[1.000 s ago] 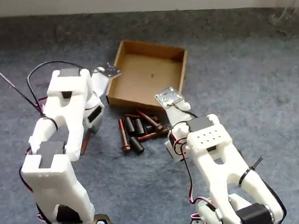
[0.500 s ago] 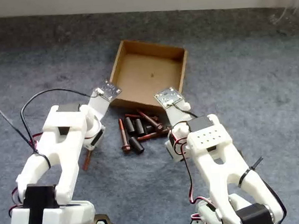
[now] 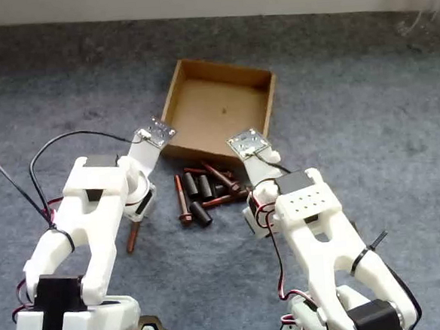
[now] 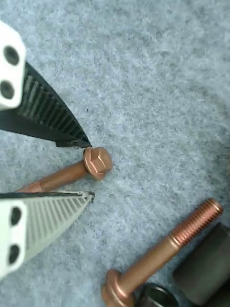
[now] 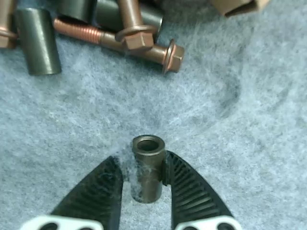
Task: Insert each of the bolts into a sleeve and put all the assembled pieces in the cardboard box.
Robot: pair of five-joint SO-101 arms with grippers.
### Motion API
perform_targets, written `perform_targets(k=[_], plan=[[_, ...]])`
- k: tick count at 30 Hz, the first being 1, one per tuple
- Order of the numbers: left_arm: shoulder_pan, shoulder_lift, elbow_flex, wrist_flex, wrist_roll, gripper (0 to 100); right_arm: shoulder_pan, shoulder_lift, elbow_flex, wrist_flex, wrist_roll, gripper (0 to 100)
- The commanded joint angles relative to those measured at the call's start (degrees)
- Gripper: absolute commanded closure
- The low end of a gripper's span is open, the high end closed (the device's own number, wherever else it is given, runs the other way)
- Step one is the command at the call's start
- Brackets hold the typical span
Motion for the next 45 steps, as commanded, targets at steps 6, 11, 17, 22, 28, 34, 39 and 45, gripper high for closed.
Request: perform_targets(k=[6,11,17,22,28,34,39,45], plan=[[-0.4,-2.2,5.9,-5.0,4.4,91,-0.4,-2.6,-0.6,-0.6,0.1,99.5],[-0.4,-2.2,7.3,-8.6,7.7,93,-0.4,-2.6,-0.6,-0.5,0.1,99.5],[0.0,-2.1,7.2,-12.4,11.3,93,-0.4,-2.6,-0.6,-0.4,0.1,99.5],[0.0,-2.2,7.2,-12.3,11.4,100,-0.5,-2.6,-0.6,-0.7,0.1,99.5],[-0.4,-7.3,1.6,-6.4,11.9,100,-1.3,-2.6,-1.1,-0.7,0.1,99.5],[0.4,-23.3,-5.9,2.1,18.1,100,-9.4,-2.6,-4.7,-0.7,0.1,99.5],[3.1,-36.7,-5.1,1.8,24.8,100,-14.6,-2.7,-9.5,-7.4,-4.0,99.5],[5.5,-48.9,-3.0,1.0,36.8,100,-18.3,-10.1,0.1,-26.3,-8.4,99.5]])
